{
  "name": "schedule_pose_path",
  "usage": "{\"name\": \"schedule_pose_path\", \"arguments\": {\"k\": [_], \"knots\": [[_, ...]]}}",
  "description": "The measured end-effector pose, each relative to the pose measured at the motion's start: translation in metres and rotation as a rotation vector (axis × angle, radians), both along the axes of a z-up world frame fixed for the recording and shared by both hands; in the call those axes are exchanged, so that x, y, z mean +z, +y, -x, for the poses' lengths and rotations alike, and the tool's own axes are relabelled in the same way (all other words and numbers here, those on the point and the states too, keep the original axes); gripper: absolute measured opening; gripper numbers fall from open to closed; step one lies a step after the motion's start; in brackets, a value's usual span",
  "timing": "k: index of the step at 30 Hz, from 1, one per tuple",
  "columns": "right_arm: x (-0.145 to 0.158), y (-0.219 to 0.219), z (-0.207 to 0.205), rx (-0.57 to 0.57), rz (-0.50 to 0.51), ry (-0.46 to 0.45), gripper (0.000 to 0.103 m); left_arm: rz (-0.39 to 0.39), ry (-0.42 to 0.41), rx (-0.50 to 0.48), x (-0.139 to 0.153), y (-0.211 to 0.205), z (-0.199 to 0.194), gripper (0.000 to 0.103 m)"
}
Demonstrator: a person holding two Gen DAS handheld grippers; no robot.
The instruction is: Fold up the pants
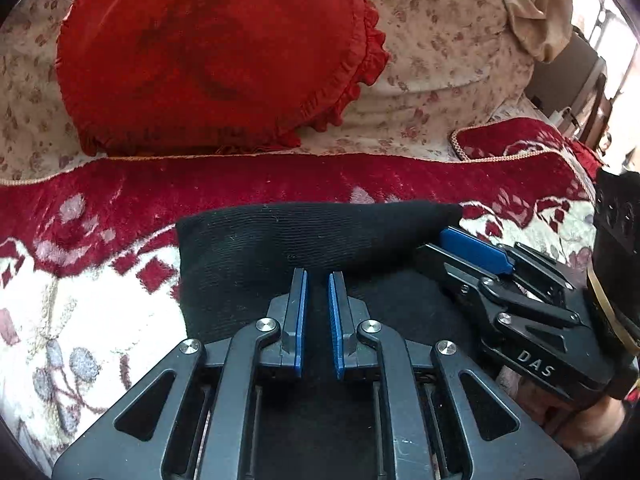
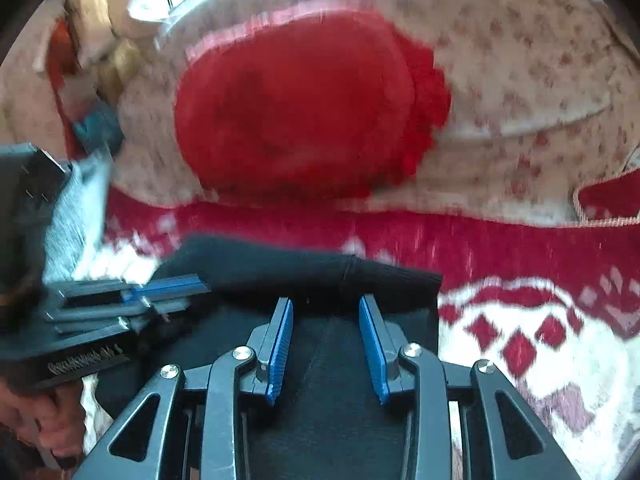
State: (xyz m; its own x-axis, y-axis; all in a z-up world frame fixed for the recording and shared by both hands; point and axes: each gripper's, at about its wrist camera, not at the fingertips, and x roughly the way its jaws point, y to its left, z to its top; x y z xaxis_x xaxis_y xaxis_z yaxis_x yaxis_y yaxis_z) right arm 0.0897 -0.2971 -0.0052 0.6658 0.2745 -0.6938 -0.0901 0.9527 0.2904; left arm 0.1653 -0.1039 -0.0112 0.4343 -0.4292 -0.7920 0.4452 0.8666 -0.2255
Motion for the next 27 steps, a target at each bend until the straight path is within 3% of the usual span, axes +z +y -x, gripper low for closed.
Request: {"name": "schedule_pose_path", "arguments": {"k": [2,3,5,6,7,11,13,15,20,27], "knots": [[0.011,-0.002,0.008,-0.004,-0.008,-0.032,0.033,-0.045,-0.022,0.0,0.01,-0.003,0.006,0.011],[0.019,-0.004,0.016,-0.011,0.004,-0.057,0.033,-0.059,-0.035,0.002,0.015,-0.003,0.012,0.016],[0.03,-0.008,0.032,-0.024,0.016,-0.096,0.033,-0.058,-0.066,0.025,0.025,0.0,0.031,0.041],[0.035,-0.01,0.043,-0.026,0.019,-0.112,0.033,-0.052,-0.078,0.044,0.029,0.003,0.041,0.062],[0.039,-0.012,0.05,-0.029,0.029,-0.119,0.033,-0.047,-0.091,0.068,0.033,0.005,0.052,0.069],[0.048,-0.013,0.09,-0.07,0.088,-0.12,0.033,-0.055,-0.112,0.119,0.044,0.01,0.11,0.076],[0.045,-0.014,0.116,-0.078,0.047,-0.099,0.034,-0.115,-0.092,0.13,0.04,0.003,0.136,0.098],[0.039,-0.011,0.134,-0.071,0.05,-0.074,0.034,-0.171,-0.087,0.136,0.033,-0.008,0.157,0.102],[0.032,0.004,0.15,-0.037,0.146,-0.078,0.034,-0.272,-0.182,0.156,0.033,-0.021,0.176,0.102],[0.022,-0.004,0.147,-0.074,0.155,-0.042,0.034,-0.284,-0.181,0.165,0.029,-0.019,0.173,0.102]]}}
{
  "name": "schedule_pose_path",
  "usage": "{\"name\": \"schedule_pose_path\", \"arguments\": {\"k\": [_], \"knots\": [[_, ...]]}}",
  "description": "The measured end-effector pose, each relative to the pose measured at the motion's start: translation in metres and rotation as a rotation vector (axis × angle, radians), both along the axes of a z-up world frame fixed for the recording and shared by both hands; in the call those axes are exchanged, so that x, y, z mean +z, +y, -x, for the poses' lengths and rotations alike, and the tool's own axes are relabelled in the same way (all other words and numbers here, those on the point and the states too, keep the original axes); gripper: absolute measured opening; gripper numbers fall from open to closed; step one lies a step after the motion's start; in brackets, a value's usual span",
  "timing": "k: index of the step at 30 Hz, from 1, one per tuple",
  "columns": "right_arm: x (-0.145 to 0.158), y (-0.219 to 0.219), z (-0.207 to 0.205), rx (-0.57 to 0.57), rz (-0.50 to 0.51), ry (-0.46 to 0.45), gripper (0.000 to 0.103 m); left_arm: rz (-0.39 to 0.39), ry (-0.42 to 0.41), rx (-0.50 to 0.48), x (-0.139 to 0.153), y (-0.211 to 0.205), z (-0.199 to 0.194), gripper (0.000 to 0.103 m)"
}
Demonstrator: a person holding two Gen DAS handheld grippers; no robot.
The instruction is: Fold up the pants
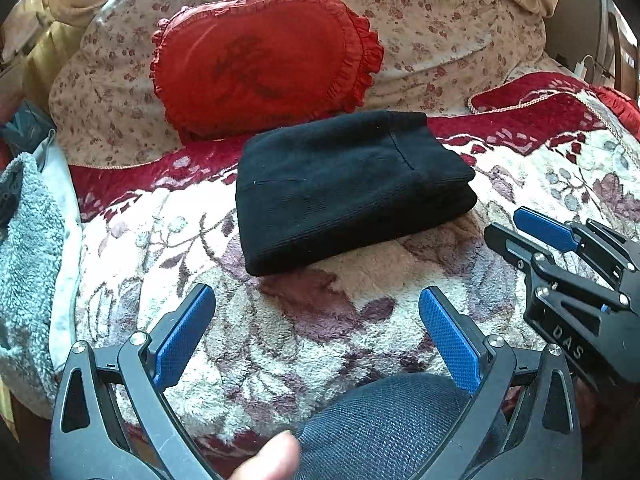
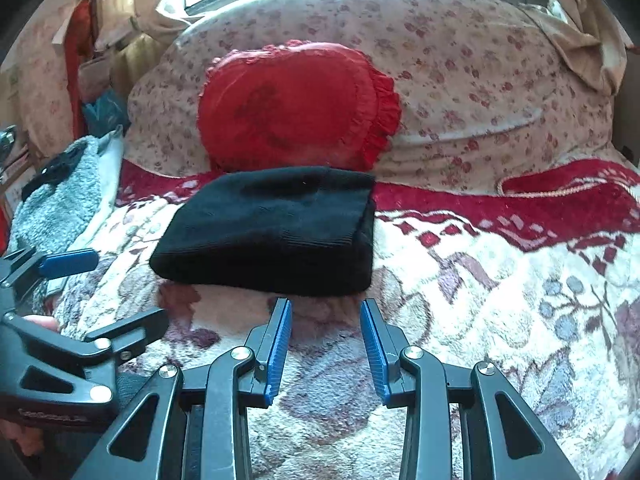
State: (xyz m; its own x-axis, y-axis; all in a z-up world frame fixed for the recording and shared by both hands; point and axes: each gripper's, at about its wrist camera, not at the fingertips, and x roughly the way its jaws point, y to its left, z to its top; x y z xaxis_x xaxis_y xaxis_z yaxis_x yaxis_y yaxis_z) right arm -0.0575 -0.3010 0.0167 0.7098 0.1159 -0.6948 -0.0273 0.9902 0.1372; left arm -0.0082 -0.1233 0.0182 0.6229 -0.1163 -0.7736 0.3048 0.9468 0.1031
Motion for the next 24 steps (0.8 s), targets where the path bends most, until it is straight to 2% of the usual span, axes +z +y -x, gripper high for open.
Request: {"name": "schedule_pose_path", "arguments": {"k": [13,18,24], "knots": [[-0.0034,0.0001,-0.0048,-0.002,0.0,0.011,0.034,0.007,0.021,-0.003,-0.0004,0.0009,-0.001,0.102],[-0.0033,-0.0001,-0.0041,-0.013,-0.006,0.003,0.034,-0.019,0.014,-0.014,0.0015,-0.0034,-0.0003,0.102],[-0.0051,0.0016,-0.0052,-0.006,-0.002,0.014,0.034,0.026,0.029,-0.044,0.0034,-0.0026,0.0004,0.102]]}}
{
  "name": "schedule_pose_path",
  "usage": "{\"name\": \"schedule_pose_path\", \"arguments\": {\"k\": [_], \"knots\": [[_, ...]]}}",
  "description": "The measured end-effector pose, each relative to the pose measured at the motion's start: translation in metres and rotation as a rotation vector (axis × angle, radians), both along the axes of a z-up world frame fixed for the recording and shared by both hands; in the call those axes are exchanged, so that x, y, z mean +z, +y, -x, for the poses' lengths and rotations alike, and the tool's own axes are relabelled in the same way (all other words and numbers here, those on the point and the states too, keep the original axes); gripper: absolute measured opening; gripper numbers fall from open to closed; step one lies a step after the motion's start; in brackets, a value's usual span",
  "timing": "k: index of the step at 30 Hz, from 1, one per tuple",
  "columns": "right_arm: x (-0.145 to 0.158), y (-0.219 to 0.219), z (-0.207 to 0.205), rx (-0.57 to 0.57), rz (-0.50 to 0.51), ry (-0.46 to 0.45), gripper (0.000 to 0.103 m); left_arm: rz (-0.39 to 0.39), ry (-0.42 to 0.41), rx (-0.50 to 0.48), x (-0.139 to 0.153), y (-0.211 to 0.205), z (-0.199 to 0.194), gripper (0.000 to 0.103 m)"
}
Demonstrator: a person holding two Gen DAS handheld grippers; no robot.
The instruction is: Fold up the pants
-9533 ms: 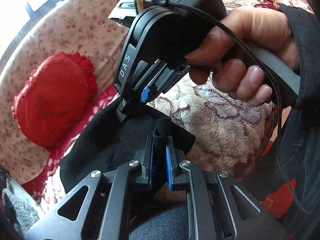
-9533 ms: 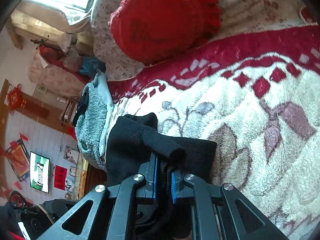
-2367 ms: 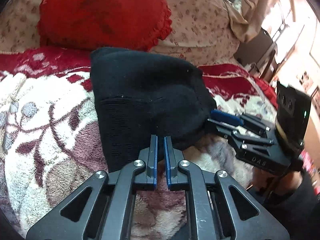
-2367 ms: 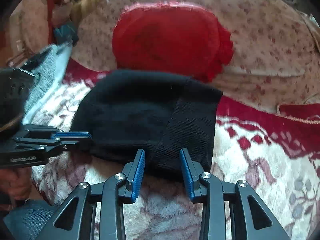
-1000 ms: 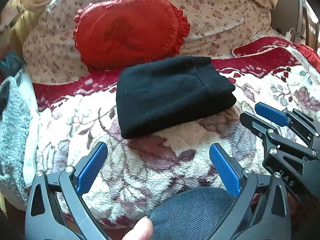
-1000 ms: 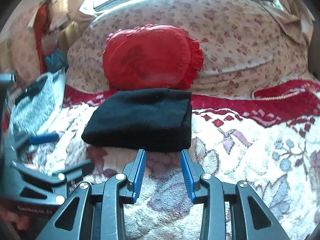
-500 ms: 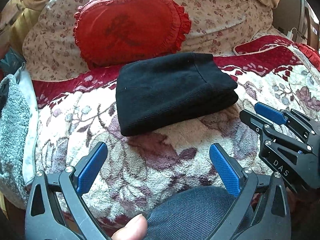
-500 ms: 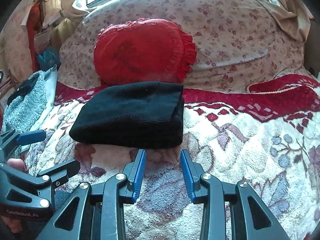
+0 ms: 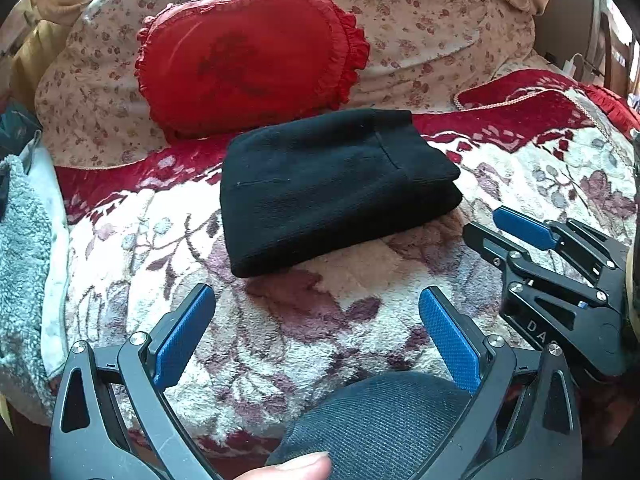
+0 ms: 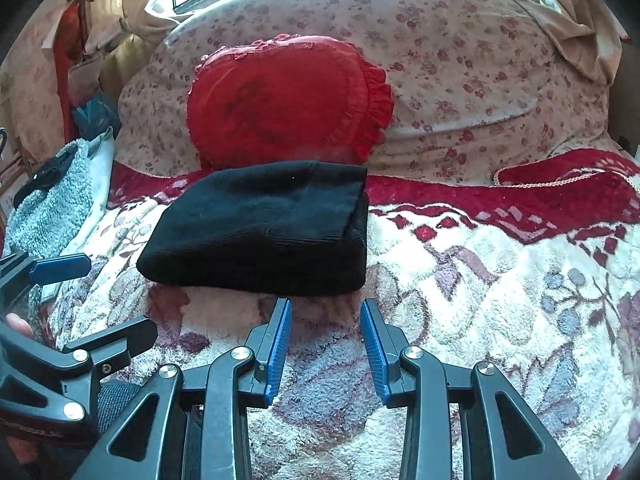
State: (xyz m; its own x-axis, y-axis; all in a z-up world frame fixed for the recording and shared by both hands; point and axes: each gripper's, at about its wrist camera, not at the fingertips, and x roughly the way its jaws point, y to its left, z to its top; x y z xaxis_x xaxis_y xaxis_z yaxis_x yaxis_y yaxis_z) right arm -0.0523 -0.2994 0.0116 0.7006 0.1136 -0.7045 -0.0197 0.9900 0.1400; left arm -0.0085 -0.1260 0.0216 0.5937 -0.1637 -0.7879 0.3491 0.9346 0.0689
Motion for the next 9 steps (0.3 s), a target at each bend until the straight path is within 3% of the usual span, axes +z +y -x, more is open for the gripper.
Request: {"name": "schedule_pose_path", "arguments": {"k": [9], "knots": [[-0.0003,0.0002,0.0001,0.001,0.005,0.001,0.034,-0.013,-0.029,-0.002,0.0007,-0.0017,0.0037,0.102]]}}
